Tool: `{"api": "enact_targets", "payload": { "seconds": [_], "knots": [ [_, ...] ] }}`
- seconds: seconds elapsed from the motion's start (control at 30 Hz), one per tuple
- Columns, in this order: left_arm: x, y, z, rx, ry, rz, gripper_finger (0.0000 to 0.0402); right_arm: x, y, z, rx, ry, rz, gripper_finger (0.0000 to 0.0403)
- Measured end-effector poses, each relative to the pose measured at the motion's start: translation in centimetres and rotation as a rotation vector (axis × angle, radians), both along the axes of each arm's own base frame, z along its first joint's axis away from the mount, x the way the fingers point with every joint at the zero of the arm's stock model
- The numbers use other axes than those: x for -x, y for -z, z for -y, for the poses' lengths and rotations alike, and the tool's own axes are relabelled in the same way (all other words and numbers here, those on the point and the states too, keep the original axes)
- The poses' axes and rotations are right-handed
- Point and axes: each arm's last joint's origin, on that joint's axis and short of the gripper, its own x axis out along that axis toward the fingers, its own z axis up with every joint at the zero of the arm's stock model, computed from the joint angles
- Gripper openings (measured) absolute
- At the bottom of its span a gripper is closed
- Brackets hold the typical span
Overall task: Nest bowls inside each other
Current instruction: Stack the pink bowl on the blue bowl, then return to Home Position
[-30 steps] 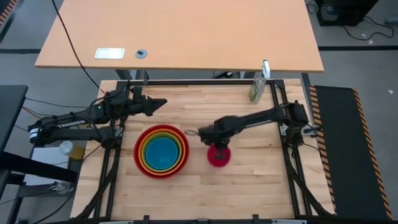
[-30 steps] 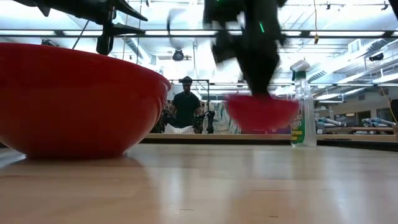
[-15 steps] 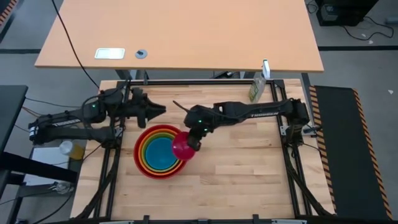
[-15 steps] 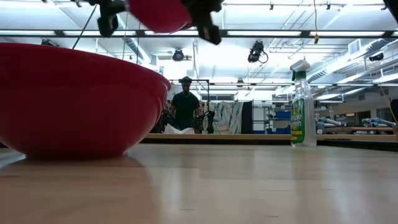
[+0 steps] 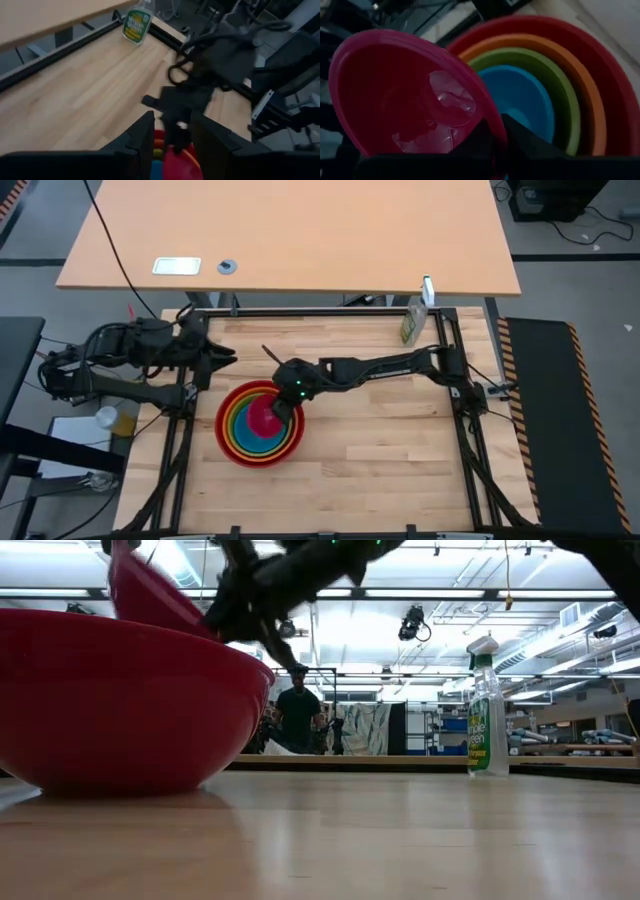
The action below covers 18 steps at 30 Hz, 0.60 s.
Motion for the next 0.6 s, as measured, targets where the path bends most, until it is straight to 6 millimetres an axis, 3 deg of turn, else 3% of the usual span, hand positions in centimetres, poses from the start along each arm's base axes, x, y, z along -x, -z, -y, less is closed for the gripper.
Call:
{"api": "enact_targets", "payload": {
  "seconds": [0.23, 0.33, 0.43, 0.6],
  "knots": [
    [-0.5, 0.5, 0.4, 0.041, 0.018, -0.053, 0.013, -0.9, 3.8, 0.4, -0.101, -0.111, -0.079, 0.0142],
    [-0.9, 0.7, 0.7, 0.048, 0.035, -0.066, 0.013, -0.7, 3.9, 1.1, -0.168, -0.114, -0.113, 0.0187],
    [-1.2, 0.8, 1.0, 0.056, 0.048, -0.074, 0.013, 0.3, 2.8, 1.9, -0.165, -0.103, -0.156, 0.0207],
    [-1.9, 1.1, 1.7, -0.024, 0.012, -0.057, 0.013, 2.7, -2.4, 2.8, -0.014, -0.042, -0.123, 0.0206]
  ]
}}
